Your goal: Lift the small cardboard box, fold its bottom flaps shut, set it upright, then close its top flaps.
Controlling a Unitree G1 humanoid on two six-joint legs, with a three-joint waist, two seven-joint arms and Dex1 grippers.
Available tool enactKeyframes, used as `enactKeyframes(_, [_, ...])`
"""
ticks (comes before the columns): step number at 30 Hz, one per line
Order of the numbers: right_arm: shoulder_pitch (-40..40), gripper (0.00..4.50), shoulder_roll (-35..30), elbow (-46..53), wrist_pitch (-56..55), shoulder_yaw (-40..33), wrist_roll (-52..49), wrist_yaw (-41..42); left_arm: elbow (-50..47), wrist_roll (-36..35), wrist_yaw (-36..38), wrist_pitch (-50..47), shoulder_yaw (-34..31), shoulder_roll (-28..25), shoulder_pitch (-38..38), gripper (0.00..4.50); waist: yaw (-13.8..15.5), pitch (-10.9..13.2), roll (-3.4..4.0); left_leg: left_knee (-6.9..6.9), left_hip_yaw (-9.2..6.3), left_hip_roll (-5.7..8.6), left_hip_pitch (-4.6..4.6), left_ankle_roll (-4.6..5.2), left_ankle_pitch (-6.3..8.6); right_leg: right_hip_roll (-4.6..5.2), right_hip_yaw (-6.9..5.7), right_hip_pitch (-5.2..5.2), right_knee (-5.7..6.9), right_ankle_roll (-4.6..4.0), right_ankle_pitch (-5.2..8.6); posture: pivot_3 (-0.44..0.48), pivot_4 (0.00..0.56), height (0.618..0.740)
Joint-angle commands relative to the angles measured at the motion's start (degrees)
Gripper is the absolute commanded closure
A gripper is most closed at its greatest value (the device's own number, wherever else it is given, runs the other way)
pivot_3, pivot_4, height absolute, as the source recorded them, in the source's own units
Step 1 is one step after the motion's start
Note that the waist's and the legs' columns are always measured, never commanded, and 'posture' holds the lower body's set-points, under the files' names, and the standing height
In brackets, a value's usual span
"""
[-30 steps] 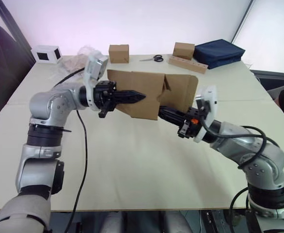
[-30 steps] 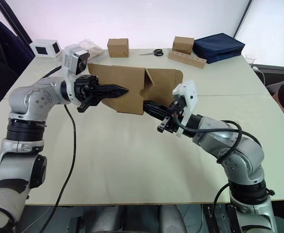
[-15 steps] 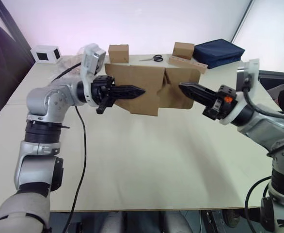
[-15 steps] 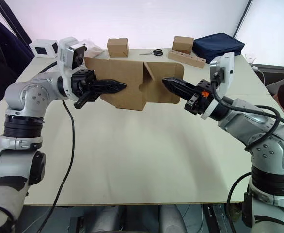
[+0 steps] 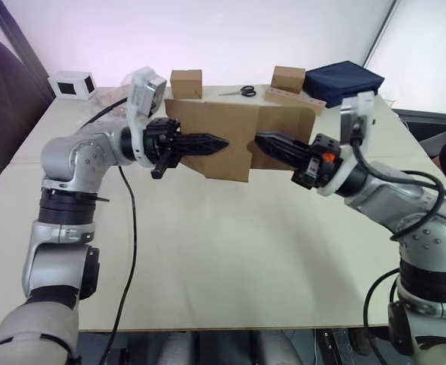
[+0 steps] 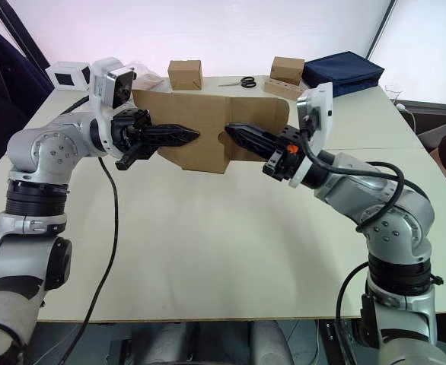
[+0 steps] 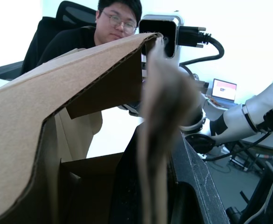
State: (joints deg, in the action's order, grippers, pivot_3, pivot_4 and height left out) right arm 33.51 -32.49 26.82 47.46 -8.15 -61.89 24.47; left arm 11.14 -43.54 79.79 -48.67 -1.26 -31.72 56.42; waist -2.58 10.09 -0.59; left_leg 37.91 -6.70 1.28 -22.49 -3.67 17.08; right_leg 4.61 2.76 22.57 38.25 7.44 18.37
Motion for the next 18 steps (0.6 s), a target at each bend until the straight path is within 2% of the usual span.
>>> enactKeyframes(1, [1.9,4.4,1.0,1.2,-1.5,0.3,0.8,0.1,-1.6,-1.4,0.3,0.0,-1.0,0.1,0.8,4.5,0.0,0.0,0.0,0.0,0.0,0.0,0.0,0.0,0.0,0.0,0.0,0.0,0.0,0.0,0.0,0.0,0.15,0.74])
enactKeyframes(11, [2.8,4.4,1.9,1.6,-1.1,1.0,2.3,1.0,-1.2,-1.0,0.4,0.5,-1.0,0.1,0.9,4.5,0.0,0.0,0.0,0.0,0.0,0.0,0.0,0.0,0.0,0.0,0.0,0.01,0.0,0.0,0.0,0.0,0.15,0.74])
enactKeyframes(18, [-1.3,4.4,-8.3,3.6,4.1,-8.1,-6.7,4.2,0.2,-0.1,0.8,1.7,-1.3,-1.0,1.5,4.5,0.1,0.0,0.0,0.0,0.0,0.01,-0.01,0.01,0.0,0.02,0.0,-0.02,-0.02,0.0,0.0,0.0,0.15,0.74])
